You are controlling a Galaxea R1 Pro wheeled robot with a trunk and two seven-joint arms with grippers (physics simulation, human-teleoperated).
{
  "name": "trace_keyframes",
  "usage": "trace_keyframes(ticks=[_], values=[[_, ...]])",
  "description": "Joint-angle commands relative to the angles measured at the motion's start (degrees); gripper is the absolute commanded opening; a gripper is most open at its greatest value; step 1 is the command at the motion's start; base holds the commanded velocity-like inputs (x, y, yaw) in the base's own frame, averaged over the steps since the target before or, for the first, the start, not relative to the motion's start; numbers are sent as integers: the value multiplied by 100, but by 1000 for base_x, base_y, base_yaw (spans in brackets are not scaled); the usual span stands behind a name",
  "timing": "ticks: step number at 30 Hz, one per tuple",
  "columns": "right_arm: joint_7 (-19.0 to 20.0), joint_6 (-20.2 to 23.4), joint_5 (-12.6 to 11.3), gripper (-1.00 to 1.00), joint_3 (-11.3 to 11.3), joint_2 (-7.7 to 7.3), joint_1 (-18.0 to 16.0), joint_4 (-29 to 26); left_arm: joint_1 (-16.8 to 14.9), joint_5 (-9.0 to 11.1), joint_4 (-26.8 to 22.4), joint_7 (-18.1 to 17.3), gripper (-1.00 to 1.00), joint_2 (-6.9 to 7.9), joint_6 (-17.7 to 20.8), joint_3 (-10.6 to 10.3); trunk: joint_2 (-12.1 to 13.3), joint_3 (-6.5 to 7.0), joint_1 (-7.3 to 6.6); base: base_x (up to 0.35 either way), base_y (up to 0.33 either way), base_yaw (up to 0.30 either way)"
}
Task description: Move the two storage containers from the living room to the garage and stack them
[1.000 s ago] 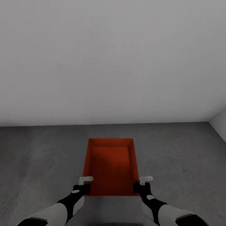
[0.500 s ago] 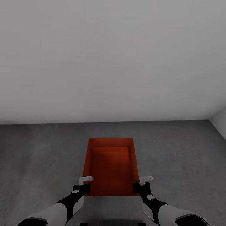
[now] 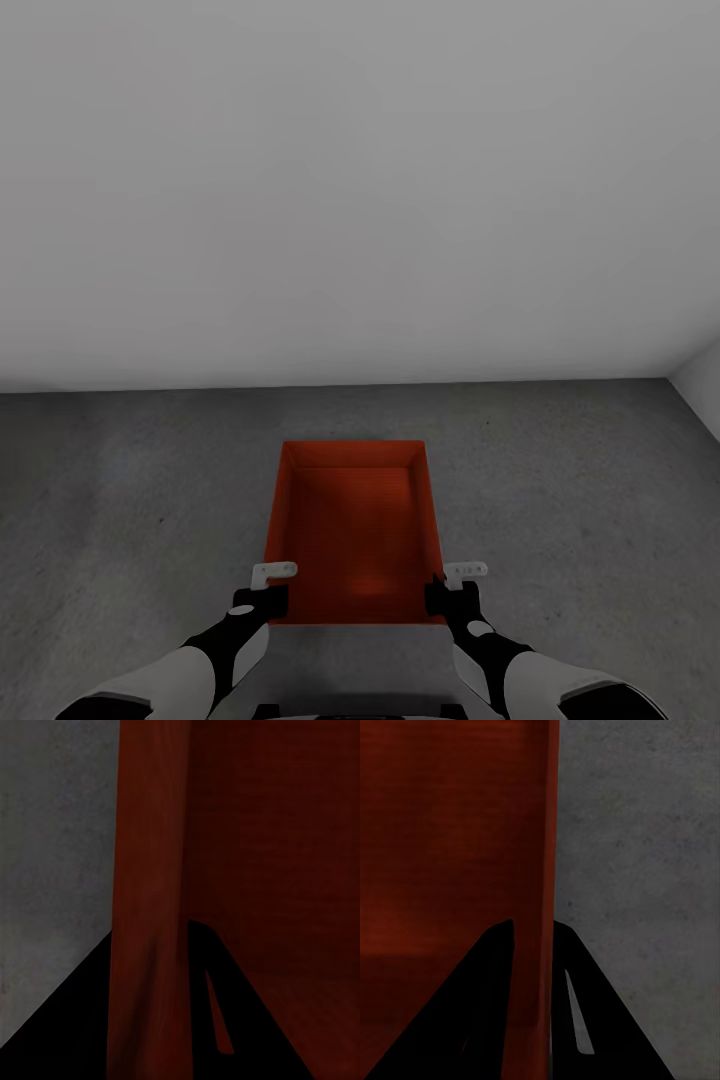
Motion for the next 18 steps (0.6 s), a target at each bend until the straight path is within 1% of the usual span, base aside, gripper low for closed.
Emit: trace_keyframes(ticks=[1, 18], values=[[-52, -54, -251, -100, -66, 1, -4, 31, -9, -4, -12, 54, -100, 0, -25, 336, -9, -8, 3, 0, 0, 0], [-53, -61, -251, -100, -66, 3, -4, 31, -9, -4, -12, 54, -100, 5, -25, 336, -9, -8, 3, 0, 0, 0]])
